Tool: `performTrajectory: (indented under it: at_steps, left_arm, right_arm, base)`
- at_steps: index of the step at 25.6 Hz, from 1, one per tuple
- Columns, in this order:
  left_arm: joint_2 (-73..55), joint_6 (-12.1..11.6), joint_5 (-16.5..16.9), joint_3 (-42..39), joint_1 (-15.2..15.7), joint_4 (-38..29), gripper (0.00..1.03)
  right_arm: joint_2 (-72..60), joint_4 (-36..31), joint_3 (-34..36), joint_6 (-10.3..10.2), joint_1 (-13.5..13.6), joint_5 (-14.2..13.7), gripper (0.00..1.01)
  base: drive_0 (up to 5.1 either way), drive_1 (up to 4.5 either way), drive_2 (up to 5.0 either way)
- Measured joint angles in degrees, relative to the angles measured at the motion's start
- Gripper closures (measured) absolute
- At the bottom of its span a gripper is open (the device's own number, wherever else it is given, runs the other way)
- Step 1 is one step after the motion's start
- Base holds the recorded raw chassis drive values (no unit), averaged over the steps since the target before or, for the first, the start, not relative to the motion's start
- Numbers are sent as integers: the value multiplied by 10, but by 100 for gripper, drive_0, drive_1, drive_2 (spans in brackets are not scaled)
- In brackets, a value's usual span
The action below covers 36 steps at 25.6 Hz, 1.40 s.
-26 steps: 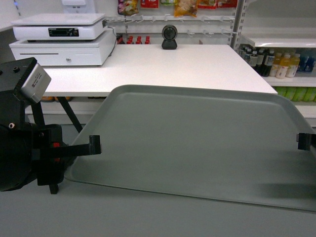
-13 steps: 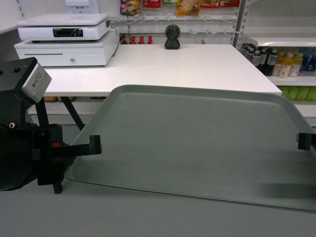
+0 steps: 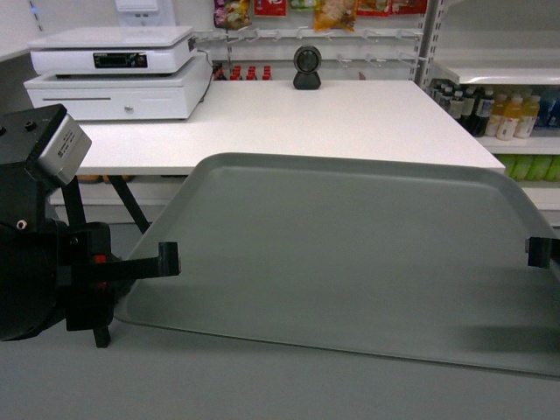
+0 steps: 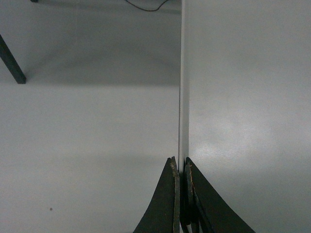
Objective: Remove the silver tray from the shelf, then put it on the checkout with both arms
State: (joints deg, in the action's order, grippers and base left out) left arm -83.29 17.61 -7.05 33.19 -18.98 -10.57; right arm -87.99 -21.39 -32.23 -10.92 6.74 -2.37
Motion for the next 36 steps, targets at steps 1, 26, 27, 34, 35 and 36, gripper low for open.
performTrajectory:
  at_steps: [1, 26, 27, 34, 35, 36]
  left_arm:
    - [0, 0, 0, 0, 0, 0, 100]
    - [0, 0, 0, 0, 0, -3, 100]
    - [0, 0, 0, 0, -1, -2, 100]
    - [0, 0, 0, 0, 0, -2, 100]
    - [0, 0, 0, 0, 0, -1, 100]
    - [0, 0, 0, 0, 0, 0, 100]
  right_arm:
    - [0, 0, 0, 0, 0, 0, 98]
    - [0, 0, 0, 0, 0, 0, 98]
    - [0, 0, 0, 0, 0, 0, 98]
    - [0, -2, 0, 0, 0, -1, 98]
    - [0, -1, 0, 0, 0, -1, 98]
    - [0, 0, 0, 0, 0, 0, 98]
  base:
    - [-13, 399, -426]
    - [2, 413, -409]
    - [10, 421, -400]
    - [7, 418, -405]
    - [-2, 410, -414]
    - [-3, 411, -416]
